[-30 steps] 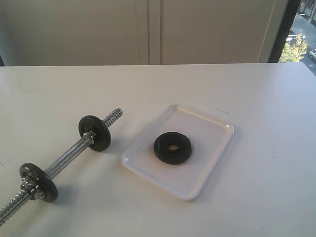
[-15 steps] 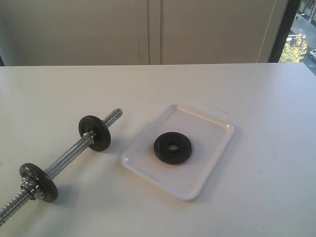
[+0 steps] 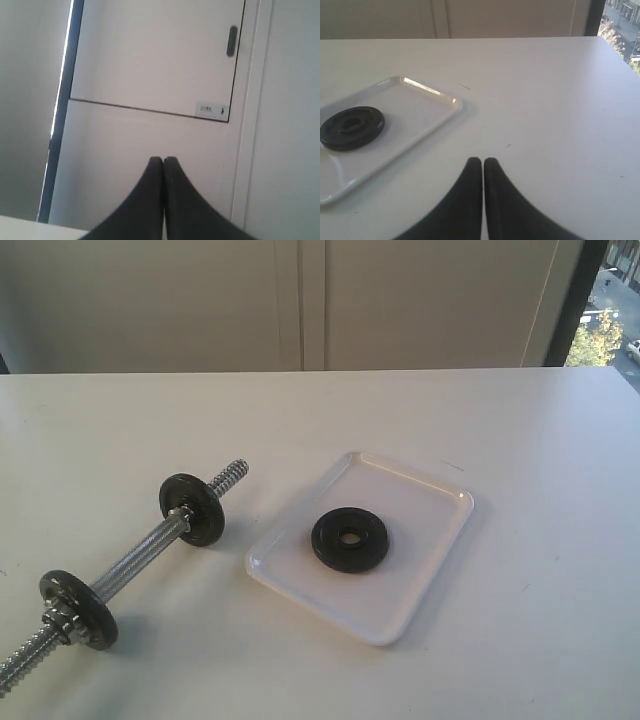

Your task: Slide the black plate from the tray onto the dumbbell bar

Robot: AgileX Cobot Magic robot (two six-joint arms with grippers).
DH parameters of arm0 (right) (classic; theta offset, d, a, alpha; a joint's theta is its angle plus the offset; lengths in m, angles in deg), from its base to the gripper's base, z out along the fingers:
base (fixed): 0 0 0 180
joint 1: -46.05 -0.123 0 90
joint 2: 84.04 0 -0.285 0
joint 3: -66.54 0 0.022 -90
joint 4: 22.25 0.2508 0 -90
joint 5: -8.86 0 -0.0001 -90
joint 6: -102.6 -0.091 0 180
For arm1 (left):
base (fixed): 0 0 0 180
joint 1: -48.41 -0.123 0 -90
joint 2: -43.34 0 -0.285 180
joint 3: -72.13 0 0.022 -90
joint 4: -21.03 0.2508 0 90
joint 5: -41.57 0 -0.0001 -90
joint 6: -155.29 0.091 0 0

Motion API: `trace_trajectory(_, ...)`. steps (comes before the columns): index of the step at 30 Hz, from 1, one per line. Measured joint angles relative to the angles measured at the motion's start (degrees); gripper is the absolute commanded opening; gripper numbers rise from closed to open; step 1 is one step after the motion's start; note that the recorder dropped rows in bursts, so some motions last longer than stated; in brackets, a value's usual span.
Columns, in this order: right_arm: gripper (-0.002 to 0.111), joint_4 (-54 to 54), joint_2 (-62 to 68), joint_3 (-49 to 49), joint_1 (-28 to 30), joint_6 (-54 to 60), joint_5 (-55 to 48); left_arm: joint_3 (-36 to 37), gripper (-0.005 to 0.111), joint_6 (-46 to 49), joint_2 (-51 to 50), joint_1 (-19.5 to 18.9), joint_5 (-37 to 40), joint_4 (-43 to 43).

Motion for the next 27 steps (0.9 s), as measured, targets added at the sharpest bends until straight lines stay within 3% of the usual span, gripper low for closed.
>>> trace_trajectory(4,0.002,0.0,0.0,0.0,-1.2,0.0,0.0,-2.7,0.000,-0.3,-2.1,0.0,-1.8,-0.1)
trace_trajectory(8,0.002,0.0,0.0,0.0,-1.2,0.0,0.0,-12.5,0.000,-0.6,-10.6,0.0,1.6,0.5)
trace_trajectory(13,0.002,0.0,0.0,0.0,-1.8,0.0,0.0,-30.4,0.000,-1.2,-26.9,1.1,19.0,14.4)
trace_trajectory(17,0.002,0.0,0.0,0.0,-3.1,0.0,0.0,-42.7,0.000,1.4,-41.6,7.8,36.2,18.7)
trace_trajectory(18,0.002,0.0,0.0,0.0,-3.4,0.0,0.0,-46.6,0.000,3.2,-46.5,10.9,43.4,19.2)
trace_trajectory(23,0.002,0.0,0.0,0.0,-3.5,0.0,0.0,-57.0,0.000,8.3,-59.6,18.5,59.1,19.1)
trace_trajectory(27,0.002,0.0,0.0,0.0,-3.5,0.0,0.0,-65.1,0.000,15.6,-69.1,23.1,70.7,12.6)
